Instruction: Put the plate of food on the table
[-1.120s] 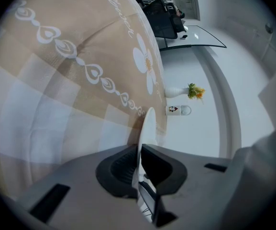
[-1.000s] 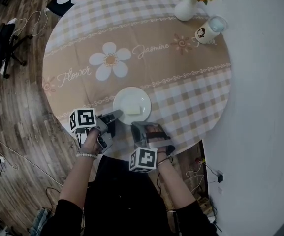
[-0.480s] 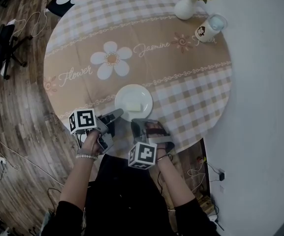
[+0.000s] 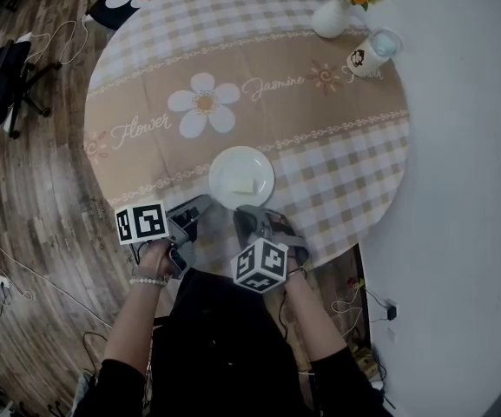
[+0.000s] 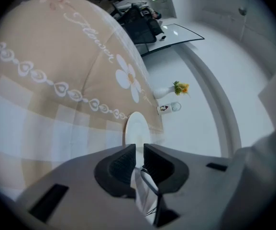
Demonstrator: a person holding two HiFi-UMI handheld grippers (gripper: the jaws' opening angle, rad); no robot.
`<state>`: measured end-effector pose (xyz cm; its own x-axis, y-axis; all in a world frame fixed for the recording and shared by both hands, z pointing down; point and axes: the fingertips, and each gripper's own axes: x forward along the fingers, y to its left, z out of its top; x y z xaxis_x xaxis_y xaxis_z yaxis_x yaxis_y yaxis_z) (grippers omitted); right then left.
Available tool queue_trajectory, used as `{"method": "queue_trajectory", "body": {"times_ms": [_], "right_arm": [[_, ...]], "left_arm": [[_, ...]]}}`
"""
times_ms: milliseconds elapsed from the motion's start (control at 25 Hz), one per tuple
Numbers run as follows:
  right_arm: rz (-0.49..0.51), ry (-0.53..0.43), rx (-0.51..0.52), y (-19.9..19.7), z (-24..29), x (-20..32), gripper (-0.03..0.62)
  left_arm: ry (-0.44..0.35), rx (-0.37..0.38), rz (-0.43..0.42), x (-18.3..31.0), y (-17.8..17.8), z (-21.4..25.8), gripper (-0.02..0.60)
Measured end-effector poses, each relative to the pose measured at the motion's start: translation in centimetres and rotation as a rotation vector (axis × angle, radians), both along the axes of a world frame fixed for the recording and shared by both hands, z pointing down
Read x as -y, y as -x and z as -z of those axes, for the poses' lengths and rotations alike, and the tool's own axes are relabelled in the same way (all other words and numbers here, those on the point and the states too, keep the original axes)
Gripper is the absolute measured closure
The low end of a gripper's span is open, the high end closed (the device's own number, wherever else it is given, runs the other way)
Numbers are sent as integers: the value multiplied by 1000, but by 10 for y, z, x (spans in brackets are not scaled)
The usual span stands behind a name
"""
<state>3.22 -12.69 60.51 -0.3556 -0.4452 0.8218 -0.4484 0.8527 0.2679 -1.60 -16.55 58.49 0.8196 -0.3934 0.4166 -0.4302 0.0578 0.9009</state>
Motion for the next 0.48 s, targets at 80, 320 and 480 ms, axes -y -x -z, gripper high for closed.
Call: {"method": "queue_trajectory", "body": {"times_ms": [80,320,480], "right_arm": [[-47,13,85,3,9,-1,580],[-249,-6,338,-2,56,6,594],[-345,-81,475,-8,96,14,594]], "left_arm": [[-79,41,-33,0,1,9,557],[-398,165,24,24,15,55,577],[-480,183,28,27,18,85,580]]}}
